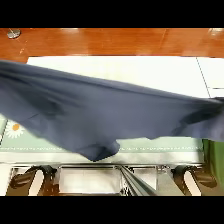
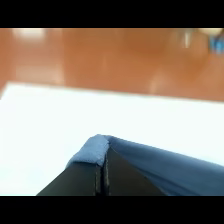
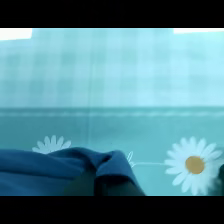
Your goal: Fold the shirts.
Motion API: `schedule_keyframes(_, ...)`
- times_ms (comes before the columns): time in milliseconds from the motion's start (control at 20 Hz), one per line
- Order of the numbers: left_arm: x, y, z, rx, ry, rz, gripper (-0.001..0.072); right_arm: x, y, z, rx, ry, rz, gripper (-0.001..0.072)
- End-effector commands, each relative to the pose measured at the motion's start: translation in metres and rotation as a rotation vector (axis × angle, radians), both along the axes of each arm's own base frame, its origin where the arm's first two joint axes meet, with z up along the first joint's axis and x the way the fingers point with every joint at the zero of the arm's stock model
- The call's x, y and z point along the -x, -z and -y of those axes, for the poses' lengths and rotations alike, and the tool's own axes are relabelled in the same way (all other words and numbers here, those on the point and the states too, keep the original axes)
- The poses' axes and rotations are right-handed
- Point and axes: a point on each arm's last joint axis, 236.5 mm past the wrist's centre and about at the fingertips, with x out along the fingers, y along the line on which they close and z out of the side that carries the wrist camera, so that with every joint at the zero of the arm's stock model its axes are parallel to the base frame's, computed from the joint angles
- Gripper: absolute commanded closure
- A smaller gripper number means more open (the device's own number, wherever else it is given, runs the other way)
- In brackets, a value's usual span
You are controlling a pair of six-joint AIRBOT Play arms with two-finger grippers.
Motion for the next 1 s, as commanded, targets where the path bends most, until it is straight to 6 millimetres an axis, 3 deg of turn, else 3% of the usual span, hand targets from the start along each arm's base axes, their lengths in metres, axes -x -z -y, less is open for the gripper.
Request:
schedule_keyframes(0,-0.061,0.092,-0.016,0.12,-0.05,-0.127,0.0685,-0.037,0.09,0.004,-0.073,0.049,-0.127,0.0678)
schedule_keyframes(100,-0.097,0.126,-0.011,0.231,-0.039,-0.186,0.0684,-0.07,0.131,0.005,-0.125,0.081,-0.167,0.0678)
schedule_keyframes(200,-0.136,0.151,-0.005,0.296,-0.04,-0.19,0.0685,-0.113,0.159,0.01,-0.168,0.117,-0.154,0.0678)
schedule_keyframes(400,-0.199,0.188,0.011,0.399,-0.069,-0.136,0.0684,-0.198,0.216,0.016,-0.304,0.223,-0.141,0.0678)
schedule_keyframes(550,-0.218,0.218,0.029,0.489,-0.08,-0.174,0.0684,-0.243,0.256,0.012,-0.38,0.242,-0.226,0.0678)
schedule_keyframes(700,-0.218,0.237,0.042,0.581,-0.082,-0.238,0.068,-0.281,0.267,0.005,-0.467,0.247,-0.251,0.0676)
schedule_keyframes(750,-0.218,0.238,0.043,0.583,-0.08,-0.244,0.0583,-0.291,0.262,0.004,-0.49,0.246,-0.245,0.0633)
schedule_keyframes(800,-0.216,0.238,0.044,0.591,-0.074,-0.259,0.0278,-0.3,0.253,0.005,-0.51,0.241,-0.239,0.0393)
schedule_keyframes(850,-0.211,0.24,0.046,0.598,-0.055,-0.297,0.0005,-0.306,0.241,0.008,-0.512,0.219,-0.233,0.008)
schedule_keyframes(950,-0.189,0.244,0.042,0.61,0.004,-0.43,0.0004,-0.307,0.21,0.029,-0.482,0.158,-0.213,0.0083)
